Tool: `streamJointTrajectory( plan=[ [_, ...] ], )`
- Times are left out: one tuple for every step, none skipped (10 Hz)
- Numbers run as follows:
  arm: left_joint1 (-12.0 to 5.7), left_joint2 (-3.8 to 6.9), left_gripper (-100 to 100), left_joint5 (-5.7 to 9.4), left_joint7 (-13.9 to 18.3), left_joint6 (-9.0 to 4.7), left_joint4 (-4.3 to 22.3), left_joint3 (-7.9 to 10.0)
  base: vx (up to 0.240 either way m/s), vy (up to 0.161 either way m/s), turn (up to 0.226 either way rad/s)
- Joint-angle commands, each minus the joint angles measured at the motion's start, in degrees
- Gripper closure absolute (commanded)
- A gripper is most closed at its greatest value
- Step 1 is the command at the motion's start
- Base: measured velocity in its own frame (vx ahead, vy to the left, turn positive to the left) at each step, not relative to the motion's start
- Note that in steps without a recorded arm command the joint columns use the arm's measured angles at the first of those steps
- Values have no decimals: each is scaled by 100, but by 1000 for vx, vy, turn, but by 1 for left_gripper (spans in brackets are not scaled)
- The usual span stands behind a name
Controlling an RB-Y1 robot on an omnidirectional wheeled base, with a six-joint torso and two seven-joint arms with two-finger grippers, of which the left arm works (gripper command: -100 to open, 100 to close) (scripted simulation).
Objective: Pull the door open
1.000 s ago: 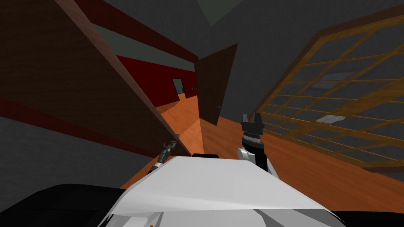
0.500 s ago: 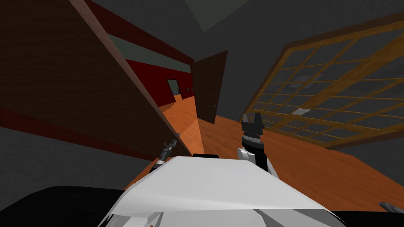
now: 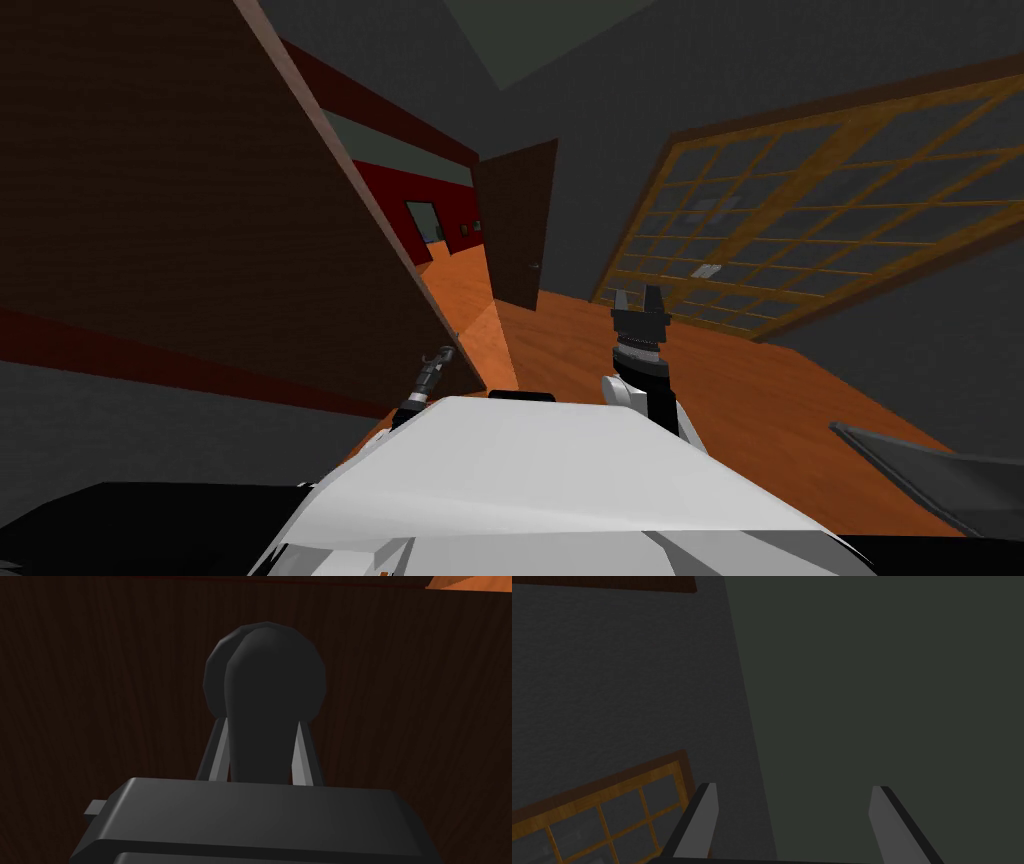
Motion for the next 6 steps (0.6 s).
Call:
streamJointTrajectory(
  plan=[
    [-158,-110,100,-14,-70,115,34,-79,-159,53,-211],
    [-217,-127,100,-9,-88,159,46,-90,-148,56,-160],
    [-396,-181,100,5,-142,296,84,-124,-212,56,-201],
    [-517,-217,100,15,-179,387,110,-146,-246,40,-205],
    [-637,-253,100,25,-216,479,135,-169,-221,50,-111],
    [-637,-253,100,25,-216,479,135,-169,-135,31,-38]
  ],
)
